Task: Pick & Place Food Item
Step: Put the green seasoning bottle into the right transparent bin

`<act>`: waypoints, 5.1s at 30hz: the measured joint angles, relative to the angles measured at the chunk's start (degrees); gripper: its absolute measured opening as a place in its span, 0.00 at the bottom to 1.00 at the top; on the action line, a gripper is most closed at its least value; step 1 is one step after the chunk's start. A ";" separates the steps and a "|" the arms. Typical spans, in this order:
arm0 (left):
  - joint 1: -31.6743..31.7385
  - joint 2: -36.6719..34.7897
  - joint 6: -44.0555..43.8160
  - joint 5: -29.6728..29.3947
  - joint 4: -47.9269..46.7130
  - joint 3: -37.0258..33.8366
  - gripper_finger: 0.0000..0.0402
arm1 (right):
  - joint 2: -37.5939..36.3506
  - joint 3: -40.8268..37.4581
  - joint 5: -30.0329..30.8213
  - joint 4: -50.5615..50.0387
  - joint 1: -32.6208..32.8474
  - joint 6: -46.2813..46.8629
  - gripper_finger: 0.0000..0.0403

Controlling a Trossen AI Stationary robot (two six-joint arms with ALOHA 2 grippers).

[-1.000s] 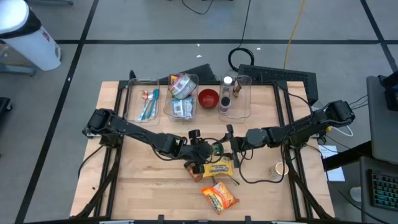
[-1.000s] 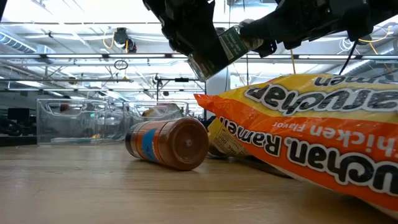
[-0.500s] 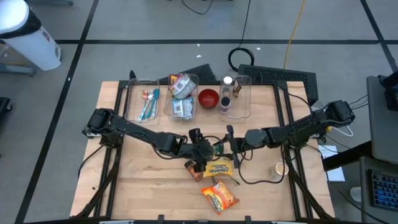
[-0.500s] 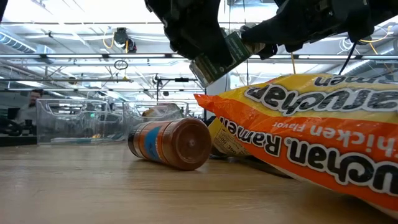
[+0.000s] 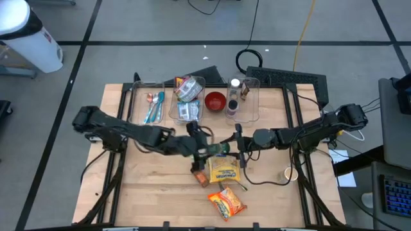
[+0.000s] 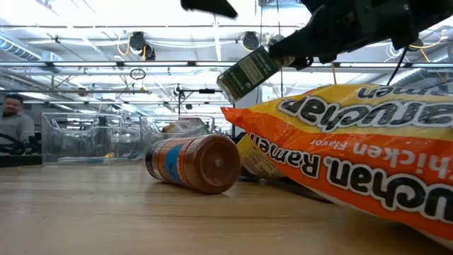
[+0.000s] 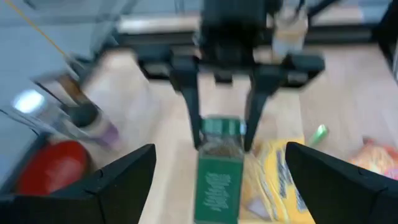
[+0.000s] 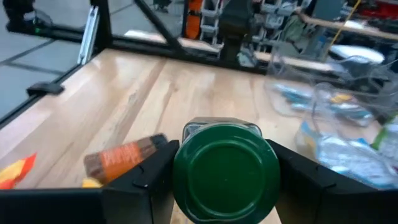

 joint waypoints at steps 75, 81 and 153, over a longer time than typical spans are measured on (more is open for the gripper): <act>10.38 -20.36 7.39 9.30 76.08 -58.29 0.85 | 13.04 50.36 3.30 -91.73 -46.79 -16.99 0.48; 10.38 -20.36 7.31 9.32 76.09 -58.29 0.85 | 12.97 47.24 3.23 -90.36 -49.61 -18.65 0.48; 10.91 -20.36 7.62 10.37 74.87 -58.29 0.85 | 19.96 38.56 -9.23 -70.29 -59.97 -25.33 0.48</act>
